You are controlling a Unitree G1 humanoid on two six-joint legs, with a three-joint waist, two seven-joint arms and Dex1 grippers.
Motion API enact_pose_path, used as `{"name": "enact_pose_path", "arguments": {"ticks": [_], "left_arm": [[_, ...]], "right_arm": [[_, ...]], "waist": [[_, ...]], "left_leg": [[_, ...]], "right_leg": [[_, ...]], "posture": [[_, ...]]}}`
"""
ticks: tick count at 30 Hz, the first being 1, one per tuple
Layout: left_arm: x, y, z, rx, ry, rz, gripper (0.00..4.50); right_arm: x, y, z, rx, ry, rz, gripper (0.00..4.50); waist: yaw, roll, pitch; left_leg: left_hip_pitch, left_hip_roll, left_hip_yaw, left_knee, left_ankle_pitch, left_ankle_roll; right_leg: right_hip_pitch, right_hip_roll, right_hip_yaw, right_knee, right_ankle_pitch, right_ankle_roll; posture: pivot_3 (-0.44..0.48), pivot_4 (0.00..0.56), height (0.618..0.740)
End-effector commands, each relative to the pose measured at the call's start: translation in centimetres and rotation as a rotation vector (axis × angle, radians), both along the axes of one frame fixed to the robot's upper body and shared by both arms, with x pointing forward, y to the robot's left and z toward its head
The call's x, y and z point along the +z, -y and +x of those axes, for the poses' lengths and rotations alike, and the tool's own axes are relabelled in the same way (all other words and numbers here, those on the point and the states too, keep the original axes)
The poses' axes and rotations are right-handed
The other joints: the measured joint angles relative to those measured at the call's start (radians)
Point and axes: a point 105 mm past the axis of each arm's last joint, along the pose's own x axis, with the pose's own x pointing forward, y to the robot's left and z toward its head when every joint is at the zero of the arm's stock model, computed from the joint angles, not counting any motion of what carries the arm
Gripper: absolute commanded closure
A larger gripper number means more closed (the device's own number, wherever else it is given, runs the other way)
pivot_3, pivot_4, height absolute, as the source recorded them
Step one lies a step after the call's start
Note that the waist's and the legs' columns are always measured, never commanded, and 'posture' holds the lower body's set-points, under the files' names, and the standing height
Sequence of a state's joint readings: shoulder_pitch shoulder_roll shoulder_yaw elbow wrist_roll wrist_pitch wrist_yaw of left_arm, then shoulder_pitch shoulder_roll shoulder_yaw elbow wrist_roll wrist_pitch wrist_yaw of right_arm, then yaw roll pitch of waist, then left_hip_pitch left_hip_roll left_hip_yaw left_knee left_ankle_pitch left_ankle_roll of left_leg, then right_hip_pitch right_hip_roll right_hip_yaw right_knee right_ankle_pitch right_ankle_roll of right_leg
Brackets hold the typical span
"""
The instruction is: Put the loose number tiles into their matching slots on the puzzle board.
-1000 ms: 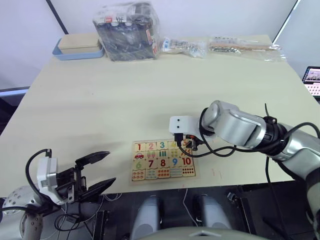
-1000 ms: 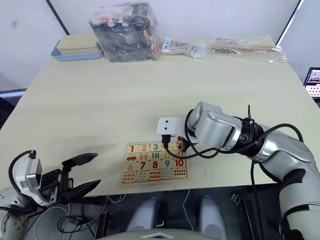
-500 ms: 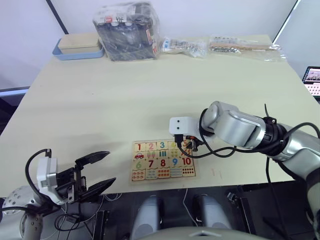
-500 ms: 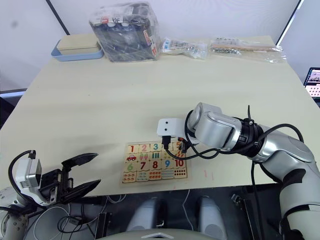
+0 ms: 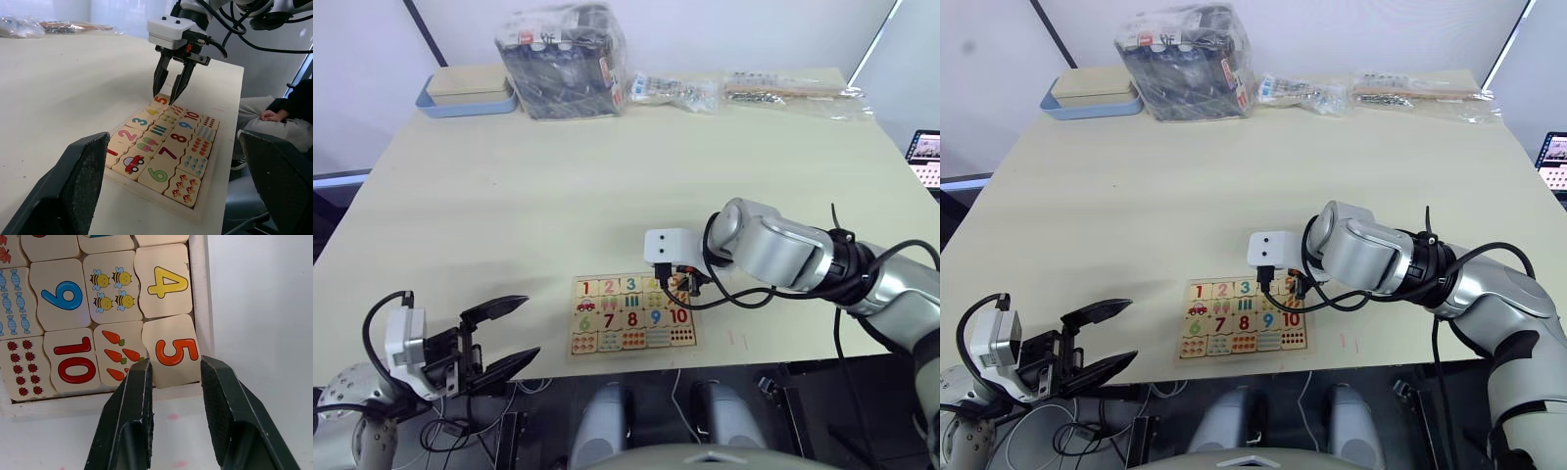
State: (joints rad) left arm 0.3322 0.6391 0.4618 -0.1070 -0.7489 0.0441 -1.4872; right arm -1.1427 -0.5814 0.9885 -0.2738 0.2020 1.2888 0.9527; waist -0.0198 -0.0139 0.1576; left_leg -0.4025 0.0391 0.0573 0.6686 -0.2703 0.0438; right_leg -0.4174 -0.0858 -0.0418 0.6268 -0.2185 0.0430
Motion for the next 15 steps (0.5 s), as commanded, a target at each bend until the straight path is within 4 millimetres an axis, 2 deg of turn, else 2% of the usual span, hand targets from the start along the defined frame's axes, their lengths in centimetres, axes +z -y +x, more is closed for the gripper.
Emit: {"name": "enact_pose_path", "arguments": {"ticks": [1,15], "left_arm": [[0.36,-0.09,-0.05,-0.006,0.019,0.009,0.0],[0.41,-0.2,0.05,-0.007,0.02,0.01,0.0]], "right_arm": [[0.57,-0.15,0.13,0.013,0.025,0.006,3.63],[0.46,0.04,-0.08,0.017,0.018,0.004,3.63]], "waist": [[0.0,0.0,0.0],[0.0,0.0,0.0]], "left_leg": [[0.0,0.0,0.0,0.0,0.0,0.0],[-0.001,0.0,-0.001,0.0,0.0,0.0]], "right_leg": [[0.0,0.0,0.0,0.0,0.0,0.0],[0.0,0.0,-0.001,0.0,0.0,0.0]], "posture": [[0.0,0.15,0.74],[0.0,0.15,0.74]]}}
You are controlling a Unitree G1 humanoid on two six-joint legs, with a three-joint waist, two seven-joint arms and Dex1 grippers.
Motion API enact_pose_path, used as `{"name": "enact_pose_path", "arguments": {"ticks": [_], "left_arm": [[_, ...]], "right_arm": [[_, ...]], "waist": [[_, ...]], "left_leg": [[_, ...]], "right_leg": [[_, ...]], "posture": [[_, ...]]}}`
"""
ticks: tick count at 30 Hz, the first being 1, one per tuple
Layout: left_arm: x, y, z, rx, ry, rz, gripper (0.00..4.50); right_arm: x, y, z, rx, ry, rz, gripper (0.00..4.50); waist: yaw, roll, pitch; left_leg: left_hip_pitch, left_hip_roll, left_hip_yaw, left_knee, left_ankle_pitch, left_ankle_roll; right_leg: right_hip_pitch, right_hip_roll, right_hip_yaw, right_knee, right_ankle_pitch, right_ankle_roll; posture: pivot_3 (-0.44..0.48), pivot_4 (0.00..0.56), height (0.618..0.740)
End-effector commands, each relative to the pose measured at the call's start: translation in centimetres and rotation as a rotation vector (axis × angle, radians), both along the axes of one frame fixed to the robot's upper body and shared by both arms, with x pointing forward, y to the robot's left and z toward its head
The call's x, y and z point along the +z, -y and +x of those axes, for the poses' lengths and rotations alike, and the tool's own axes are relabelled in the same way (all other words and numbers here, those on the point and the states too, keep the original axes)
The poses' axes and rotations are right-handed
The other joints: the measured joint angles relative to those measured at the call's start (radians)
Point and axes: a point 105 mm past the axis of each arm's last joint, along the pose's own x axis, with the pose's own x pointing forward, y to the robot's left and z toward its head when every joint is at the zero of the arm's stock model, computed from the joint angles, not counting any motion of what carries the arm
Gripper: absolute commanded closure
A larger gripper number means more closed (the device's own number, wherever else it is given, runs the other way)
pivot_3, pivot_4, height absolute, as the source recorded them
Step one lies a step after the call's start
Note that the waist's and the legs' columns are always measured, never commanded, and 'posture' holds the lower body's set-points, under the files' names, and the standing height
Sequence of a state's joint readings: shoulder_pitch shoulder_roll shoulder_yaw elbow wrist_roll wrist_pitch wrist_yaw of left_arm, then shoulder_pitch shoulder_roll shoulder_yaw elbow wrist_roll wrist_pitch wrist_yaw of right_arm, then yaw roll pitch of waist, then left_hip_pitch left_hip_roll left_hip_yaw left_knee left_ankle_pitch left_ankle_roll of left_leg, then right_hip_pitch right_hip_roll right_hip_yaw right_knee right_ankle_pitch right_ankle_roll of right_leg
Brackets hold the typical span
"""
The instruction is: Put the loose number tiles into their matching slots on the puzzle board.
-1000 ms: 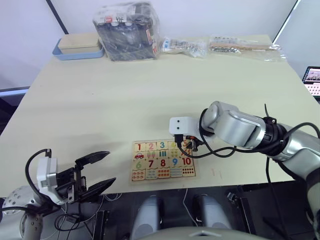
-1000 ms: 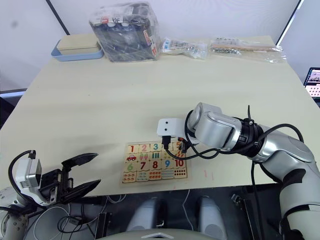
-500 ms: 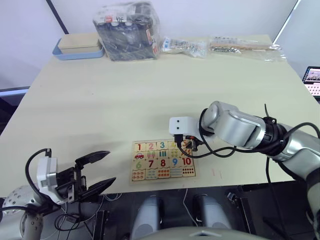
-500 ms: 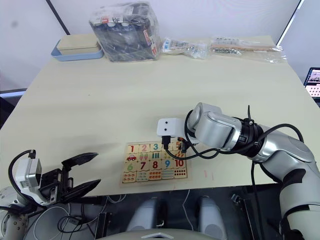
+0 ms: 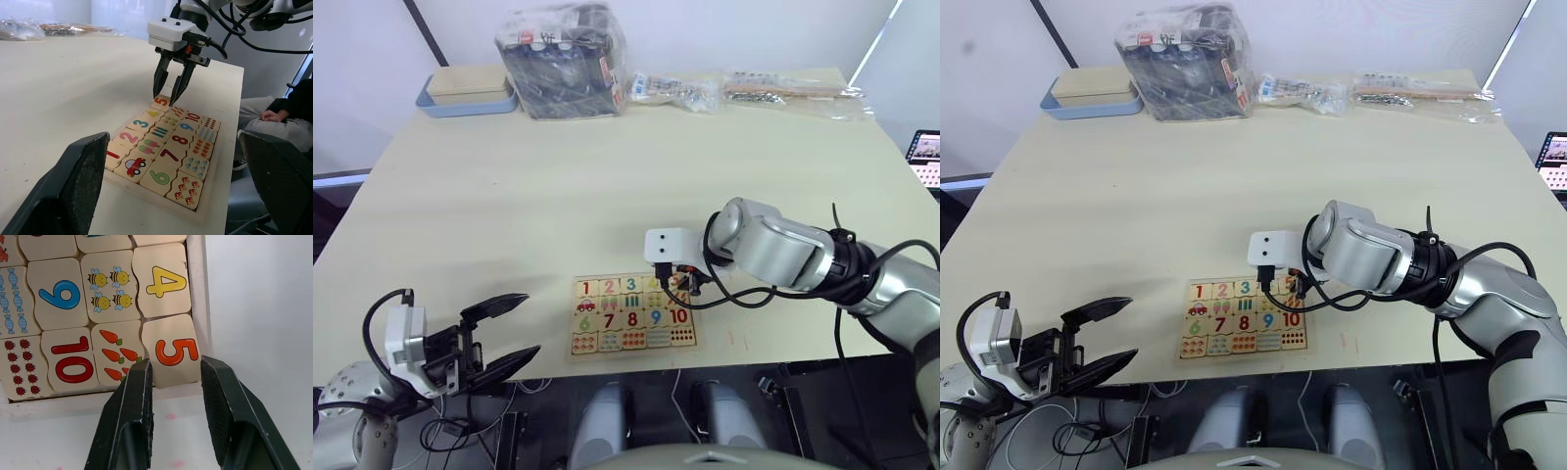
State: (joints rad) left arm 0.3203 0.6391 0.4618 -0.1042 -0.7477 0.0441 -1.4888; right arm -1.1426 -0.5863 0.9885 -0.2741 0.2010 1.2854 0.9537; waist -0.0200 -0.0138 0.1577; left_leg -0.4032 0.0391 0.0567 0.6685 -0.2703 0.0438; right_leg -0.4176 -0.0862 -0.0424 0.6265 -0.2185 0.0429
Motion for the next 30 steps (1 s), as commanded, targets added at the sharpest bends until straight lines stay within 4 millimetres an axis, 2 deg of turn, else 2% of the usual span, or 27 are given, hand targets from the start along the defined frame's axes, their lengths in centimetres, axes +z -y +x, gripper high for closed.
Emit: {"name": "enact_pose_path", "arguments": {"ticks": [1,15,22,23,30], "left_arm": [[0.28,-0.23,-0.13,-0.004,0.01,0.01,0.0],[0.38,0.02,0.0,-0.008,0.01,0.01,0.0],[0.43,0.06,-0.05,-0.007,0.01,0.011,0.0],[0.44,0.06,-0.05,-0.007,0.01,0.011,0.0],[0.56,0.26,0.02,-0.009,0.012,0.01,0.0]], "right_arm": [[0.44,-0.06,-0.14,0.018,0.015,0.005,3.63],[0.23,-0.14,-0.38,0.025,0.007,0.008,3.63],[0.27,-0.17,-0.4,0.027,0.008,0.009,0.19],[0.27,-0.18,-0.4,0.027,0.008,0.009,0.06],[1.09,-0.32,-0.68,0.041,0.001,0.078,0.06]], "waist": [[0.0,0.0,0.0],[0.0,0.0,0.0],[0.0,0.0,0.0],[0.0,0.0,0.0],[0.001,-0.001,0.0]], "left_leg": [[0.0,0.0,0.0,0.0,0.0,0.0],[-0.001,0.0,-0.001,0.0,0.0,0.0],[-0.002,0.0,-0.002,0.0,0.0,0.0],[-0.002,0.0,-0.002,0.0,0.0,0.0],[-0.011,-0.001,-0.005,0.001,0.0,0.0]], "right_leg": [[0.0,0.0,0.0,0.0,0.0,0.0],[0.0,0.0,-0.001,-0.001,0.0,0.0],[-0.001,0.0,-0.002,-0.001,0.0,0.0],[-0.001,-0.001,-0.002,-0.001,0.0,0.0],[-0.008,0.0,-0.005,-0.001,0.0,0.0]], "posture": [[0.0,0.15,0.74],[0.0,0.15,0.74],[0.0,0.15,0.74],[0.0,0.15,0.74],[0.0,0.15,0.74]]}}
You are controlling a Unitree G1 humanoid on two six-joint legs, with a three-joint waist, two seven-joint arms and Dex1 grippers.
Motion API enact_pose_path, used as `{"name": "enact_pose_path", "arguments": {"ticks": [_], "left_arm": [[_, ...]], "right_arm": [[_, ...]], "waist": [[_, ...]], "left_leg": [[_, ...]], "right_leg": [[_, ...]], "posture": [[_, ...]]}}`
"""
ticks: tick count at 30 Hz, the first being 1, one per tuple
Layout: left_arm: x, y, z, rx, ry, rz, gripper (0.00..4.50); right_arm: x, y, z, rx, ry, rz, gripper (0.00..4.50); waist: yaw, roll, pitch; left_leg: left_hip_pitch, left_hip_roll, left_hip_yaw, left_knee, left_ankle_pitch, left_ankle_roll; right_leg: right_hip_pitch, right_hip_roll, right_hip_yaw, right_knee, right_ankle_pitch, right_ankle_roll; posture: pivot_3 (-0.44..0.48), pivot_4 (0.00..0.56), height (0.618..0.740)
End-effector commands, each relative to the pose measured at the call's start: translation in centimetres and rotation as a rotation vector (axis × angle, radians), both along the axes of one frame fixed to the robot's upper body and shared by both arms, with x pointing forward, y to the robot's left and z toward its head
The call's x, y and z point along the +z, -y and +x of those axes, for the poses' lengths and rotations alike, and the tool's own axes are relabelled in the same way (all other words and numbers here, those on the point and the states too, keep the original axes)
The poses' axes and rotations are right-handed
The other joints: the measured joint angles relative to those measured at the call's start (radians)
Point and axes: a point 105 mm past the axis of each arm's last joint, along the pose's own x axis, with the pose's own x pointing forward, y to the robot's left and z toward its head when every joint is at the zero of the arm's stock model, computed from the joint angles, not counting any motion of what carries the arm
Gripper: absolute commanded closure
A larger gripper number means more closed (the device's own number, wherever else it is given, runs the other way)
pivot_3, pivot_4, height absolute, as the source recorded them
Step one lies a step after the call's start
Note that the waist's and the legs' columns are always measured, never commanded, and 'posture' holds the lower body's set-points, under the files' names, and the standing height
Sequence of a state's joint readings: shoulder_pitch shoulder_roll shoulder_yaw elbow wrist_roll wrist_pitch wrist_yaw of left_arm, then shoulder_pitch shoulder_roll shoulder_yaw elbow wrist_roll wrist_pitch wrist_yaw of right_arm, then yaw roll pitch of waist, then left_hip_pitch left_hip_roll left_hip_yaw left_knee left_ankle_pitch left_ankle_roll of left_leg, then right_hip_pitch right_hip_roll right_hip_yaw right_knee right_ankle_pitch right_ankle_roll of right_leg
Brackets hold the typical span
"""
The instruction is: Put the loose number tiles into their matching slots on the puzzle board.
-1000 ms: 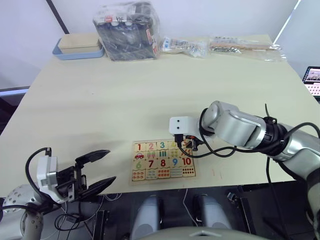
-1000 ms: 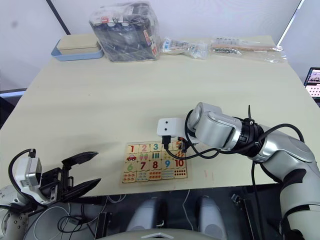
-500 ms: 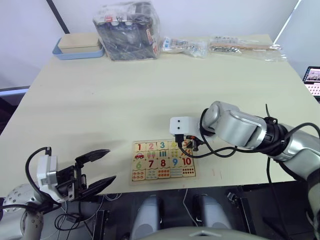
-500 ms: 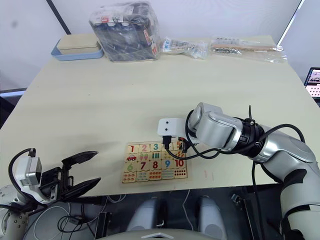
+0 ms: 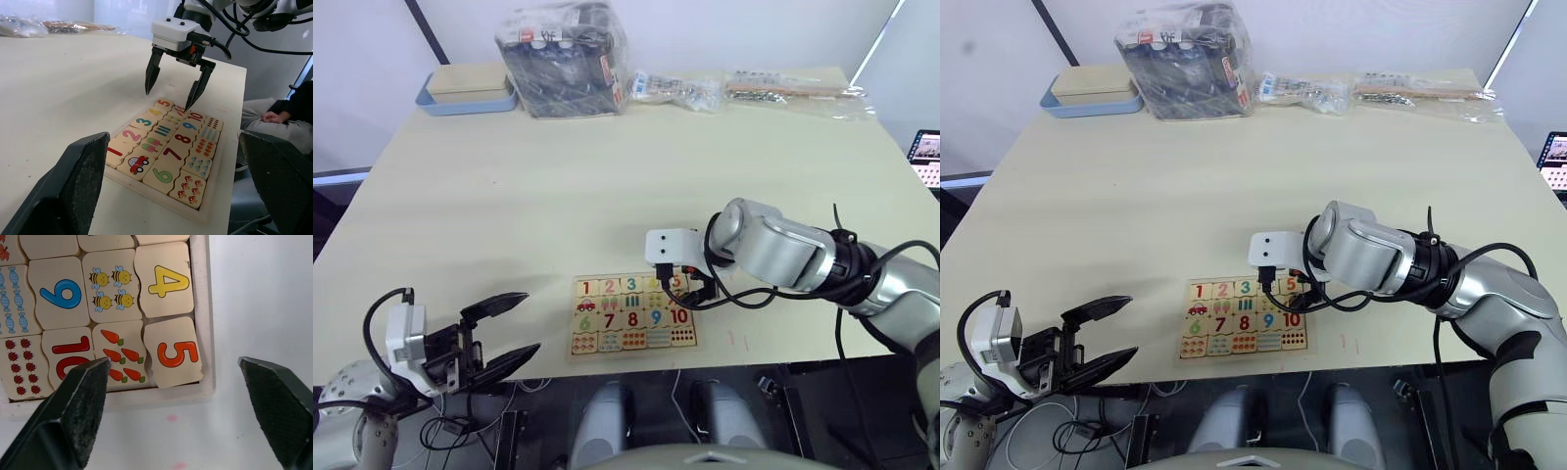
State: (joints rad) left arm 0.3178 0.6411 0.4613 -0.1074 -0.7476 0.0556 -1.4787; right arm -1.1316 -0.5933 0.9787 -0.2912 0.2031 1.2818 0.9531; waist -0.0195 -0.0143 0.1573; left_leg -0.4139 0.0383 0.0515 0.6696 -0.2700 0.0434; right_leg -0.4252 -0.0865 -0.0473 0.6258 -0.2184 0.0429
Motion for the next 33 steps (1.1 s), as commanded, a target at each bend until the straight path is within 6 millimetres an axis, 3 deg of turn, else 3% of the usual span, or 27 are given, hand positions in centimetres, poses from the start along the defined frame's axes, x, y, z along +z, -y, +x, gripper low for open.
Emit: {"name": "enact_pose_path", "arguments": {"ticks": [1,5,11,23,25,27,28,31,33], "left_arm": [[0.5,0.3,-0.1,-0.014,0.02,0.011,0.0],[0.6,0.3,0.0,-0.011,0.023,0.009,0.0],[0.7,0.2,0.1,-0.009,0.027,0.005,0.0],[0.5,-0.5,0.1,-0.028,0.006,0.011,0.0],[0.5,-0.4,0.1,-0.029,0.006,0.011,0.0],[0.6,-0.3,0.1,-0.029,0.008,0.01,0.0],[0.6,-0.2,0.1,-0.028,0.008,0.009,0.0],[0.7,-0.3,0.1,-0.022,0.01,0.009,0.0],[0.7,-0.3,0.1,-0.018,0.012,0.01,0.0]], "right_arm": [[1.3,-0.3,-0.9,0.044,-0.02,0.096,0.06],[2.2,0.8,-2.0,0.102,-0.044,0.191,0.06],[4.8,0.7,0.0,0.103,0.074,0.583,0.06],[2.9,2.1,2.4,0.201,0.048,0.679,0.06],[2.7,2.3,2.8,0.189,0.041,0.697,1.06],[2.3,2.6,3.0,0.167,0.004,0.727,1.45],[2.1,2.8,3.1,0.164,-0.005,0.728,2.09],[1.5,3.3,3.3,0.145,-0.03,0.728,3.12],[1.2,3.5,3.3,0.14,-0.04,0.725,4.16]], "waist": [[0.002,0.0,0.0],[0.006,0.0,0.0],[0.003,-0.002,-0.001],[0.006,-0.002,-0.001],[0.006,-0.002,-0.001],[0.006,-0.002,-0.001],[0.007,-0.002,-0.001],[0.007,-0.002,-0.001],[0.007,-0.002,-0.001]], "left_leg": [[0.0,0.0,0.0,0.0,0.0,0.0],[-0.002,-0.001,-0.002,0.0,0.0,0.0],[0.0,0.0,-0.003,0.0,0.0,0.0],[0.001,-0.001,-0.003,0.002,0.001,-0.001],[0.001,-0.001,-0.003,0.002,0.001,-0.001],[0.001,0.0,-0.003,0.002,0.001,-0.001],[0.001,0.0,-0.003,0.002,0.001,-0.001],[0.001,0.0,-0.003,0.002,0.001,-0.001],[0.001,0.0,-0.003,0.002,0.001,-0.001]], "right_leg": [[0.0,0.0,-0.001,0.0,0.0,0.0],[0.0,-0.001,-0.003,-0.001,0.0,0.0],[0.003,0.002,-0.004,-0.001,0.0,0.0],[0.006,0.004,-0.004,0.0,0.002,0.004],[0.005,0.004,-0.004,0.0,0.002,0.004],[0.005,0.004,-0.004,0.0,0.002,0.004],[0.006,0.004,-0.004,0.0,0.002,0.004],[0.006,0.004,-0.004,0.0,0.002,0.004],[0.006,0.004,-0.004,0.0,0.002,0.004]], "posture": [[0.0,0.15,0.74],[0.0,0.15,0.74],[0.0,0.15,0.74],[0.0,0.15,0.74],[0.0,0.15,0.74],[0.0,0.15,0.74],[0.0,0.15,0.74],[0.0,0.15,0.74],[0.0,0.15,0.74]]}}
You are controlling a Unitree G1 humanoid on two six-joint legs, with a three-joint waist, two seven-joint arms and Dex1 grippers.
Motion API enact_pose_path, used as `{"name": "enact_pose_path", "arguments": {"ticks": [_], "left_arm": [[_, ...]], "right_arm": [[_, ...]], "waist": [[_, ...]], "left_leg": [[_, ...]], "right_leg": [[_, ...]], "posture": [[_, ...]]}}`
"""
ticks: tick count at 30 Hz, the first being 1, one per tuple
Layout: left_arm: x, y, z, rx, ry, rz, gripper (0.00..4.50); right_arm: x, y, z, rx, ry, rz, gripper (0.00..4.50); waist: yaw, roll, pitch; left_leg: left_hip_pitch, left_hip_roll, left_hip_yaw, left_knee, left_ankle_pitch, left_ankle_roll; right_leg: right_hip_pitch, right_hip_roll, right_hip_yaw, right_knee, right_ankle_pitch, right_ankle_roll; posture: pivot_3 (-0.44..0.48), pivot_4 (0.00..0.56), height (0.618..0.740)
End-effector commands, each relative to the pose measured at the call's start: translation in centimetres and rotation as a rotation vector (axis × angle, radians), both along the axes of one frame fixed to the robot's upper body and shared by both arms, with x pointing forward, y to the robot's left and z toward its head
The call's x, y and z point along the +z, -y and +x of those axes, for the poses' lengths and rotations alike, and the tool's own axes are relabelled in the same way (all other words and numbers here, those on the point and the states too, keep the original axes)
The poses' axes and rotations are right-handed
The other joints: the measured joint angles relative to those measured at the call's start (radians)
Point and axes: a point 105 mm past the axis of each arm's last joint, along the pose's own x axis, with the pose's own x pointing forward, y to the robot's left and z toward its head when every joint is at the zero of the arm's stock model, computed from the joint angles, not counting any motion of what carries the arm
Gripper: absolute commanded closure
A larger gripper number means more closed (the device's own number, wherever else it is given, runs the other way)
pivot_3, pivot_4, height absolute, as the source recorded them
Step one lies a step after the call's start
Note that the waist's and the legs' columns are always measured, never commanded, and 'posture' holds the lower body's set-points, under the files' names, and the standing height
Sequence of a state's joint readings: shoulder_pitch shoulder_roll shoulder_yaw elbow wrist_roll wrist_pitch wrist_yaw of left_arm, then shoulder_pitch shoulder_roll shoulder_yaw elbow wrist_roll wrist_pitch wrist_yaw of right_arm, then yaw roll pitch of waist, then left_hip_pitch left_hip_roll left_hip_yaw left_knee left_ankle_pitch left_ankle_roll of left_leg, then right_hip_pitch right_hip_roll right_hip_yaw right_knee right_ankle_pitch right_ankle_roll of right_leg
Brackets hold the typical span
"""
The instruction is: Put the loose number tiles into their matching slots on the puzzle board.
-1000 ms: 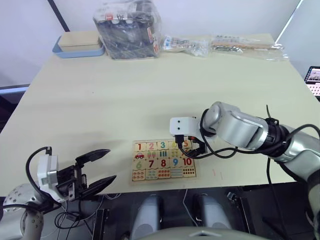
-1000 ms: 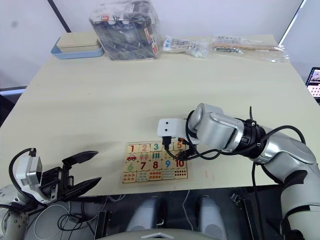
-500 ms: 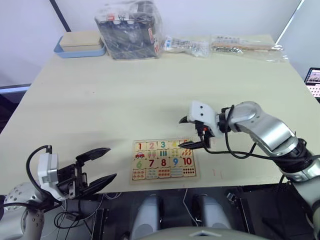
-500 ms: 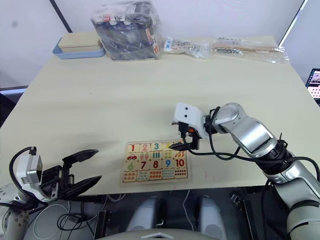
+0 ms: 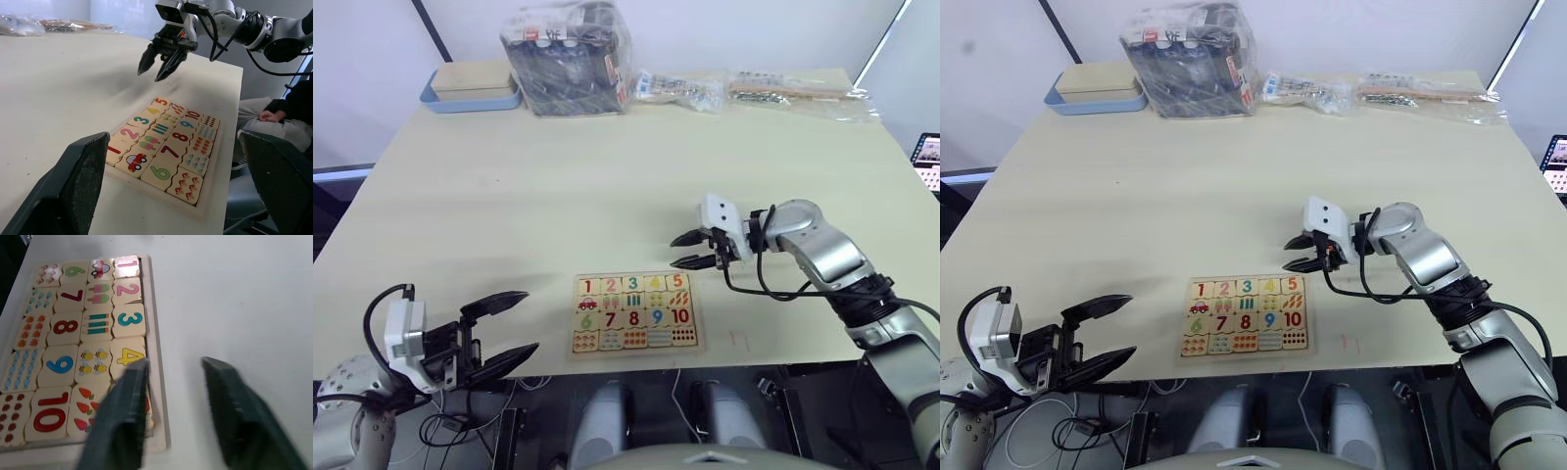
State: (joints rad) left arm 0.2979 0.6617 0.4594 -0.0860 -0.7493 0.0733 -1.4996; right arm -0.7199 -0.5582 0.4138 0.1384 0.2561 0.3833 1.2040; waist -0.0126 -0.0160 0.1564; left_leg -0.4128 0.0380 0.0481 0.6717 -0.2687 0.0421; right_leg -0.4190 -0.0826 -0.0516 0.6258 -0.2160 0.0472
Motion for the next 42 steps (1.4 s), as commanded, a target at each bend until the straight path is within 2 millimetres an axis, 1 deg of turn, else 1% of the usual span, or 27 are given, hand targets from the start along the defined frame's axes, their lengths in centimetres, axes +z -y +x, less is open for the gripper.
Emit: {"name": "enact_pose_path", "arguments": {"ticks": [1,17,24,32,42], "left_arm": [[0.6,-0.1,-0.1,0.003,0.026,0.006,0.0],[0.9,-0.3,-0.1,0.01,0.033,0.018,0.0],[0.9,-0.5,-0.1,0.007,0.031,0.019,0.0],[1.0,-0.9,-0.1,-0.001,0.026,0.029,0.0],[1.0,-0.9,-0.1,-0.004,0.027,0.028,0.0]], "right_arm": [[0.4,0.4,0.0,0.007,0.013,0.027,4.44],[-1.6,1.0,0.3,-0.017,0.023,-0.017,4.44],[-1.9,1.0,0.4,-0.019,0.024,-0.025,4.44],[-2.2,1.0,0.0,-0.005,0.015,-0.035,4.44],[-2.4,0.9,-0.3,0.005,0.011,-0.038,4.44]], "waist": [[0.0,0.0,0.0],[0.0,0.0,0.0],[0.0,0.0,0.0],[0.0,0.0,0.0],[0.0,0.0,0.0]], "left_leg": [[0.0,0.0,0.0,0.0,0.0,0.0],[0.001,0.0,0.0,0.0,0.0,0.0],[0.001,0.0,0.0,0.0,0.0,0.0],[0.001,-0.001,0.0,0.001,0.0,-0.001],[0.001,-0.001,0.0,0.001,0.0,-0.001]], "right_leg": [[0.0,0.0,0.0,0.0,0.0,0.0],[0.001,0.0,0.0,0.0,0.0,0.0],[0.001,0.001,0.0,0.0,0.0,0.0],[0.001,0.001,0.0,0.0,0.0,0.0],[0.002,0.001,0.0,0.001,0.0,0.0]], "posture": [[0.0,0.15,0.74],[0.0,0.15,0.74],[0.0,0.15,0.74],[0.0,0.15,0.74],[0.0,0.15,0.74]]}}
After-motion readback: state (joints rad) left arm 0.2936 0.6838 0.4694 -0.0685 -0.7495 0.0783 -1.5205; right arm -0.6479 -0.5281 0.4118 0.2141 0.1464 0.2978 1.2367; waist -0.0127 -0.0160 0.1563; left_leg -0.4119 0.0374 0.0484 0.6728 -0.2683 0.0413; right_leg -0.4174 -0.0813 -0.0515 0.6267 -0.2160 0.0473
